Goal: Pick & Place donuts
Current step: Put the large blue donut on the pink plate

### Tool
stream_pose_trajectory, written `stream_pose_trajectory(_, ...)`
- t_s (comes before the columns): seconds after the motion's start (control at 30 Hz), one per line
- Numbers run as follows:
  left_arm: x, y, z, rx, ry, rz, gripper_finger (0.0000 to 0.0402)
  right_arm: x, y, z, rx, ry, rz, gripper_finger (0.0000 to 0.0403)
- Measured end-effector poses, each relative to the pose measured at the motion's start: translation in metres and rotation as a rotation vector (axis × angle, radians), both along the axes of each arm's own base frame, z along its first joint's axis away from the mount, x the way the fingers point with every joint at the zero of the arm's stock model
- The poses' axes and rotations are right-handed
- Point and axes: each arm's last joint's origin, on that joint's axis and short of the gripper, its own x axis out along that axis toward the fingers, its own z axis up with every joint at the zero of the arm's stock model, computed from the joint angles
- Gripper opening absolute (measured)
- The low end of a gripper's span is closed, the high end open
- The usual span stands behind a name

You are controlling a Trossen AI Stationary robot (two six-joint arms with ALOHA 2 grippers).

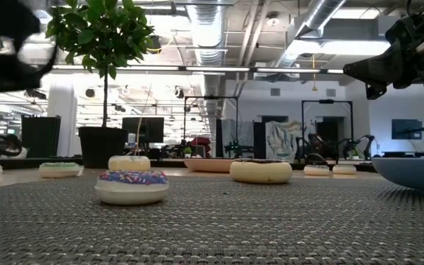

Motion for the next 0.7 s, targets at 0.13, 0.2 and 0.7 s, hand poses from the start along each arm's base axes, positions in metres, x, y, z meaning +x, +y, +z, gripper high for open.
stream_pose_trajectory(0.13,0.002,0.023,0.03,-0.042,-0.083,0.077,0.0142,0.0,0.0,0.0,0.0,0.0,0.0,0.0)
stream_pose_trajectory(0.2,0.005,0.036,0.044,-0.065,-0.144,0.126,0.0142,0.0,0.0,0.0,0.0,0.0,0.0,0.0)
stream_pose_trajectory(0.7,0.123,0.134,0.095,-0.045,-0.462,0.473,0.0142,0.0,0.0,0.0,0.0,-0.001,0.0,0.0)
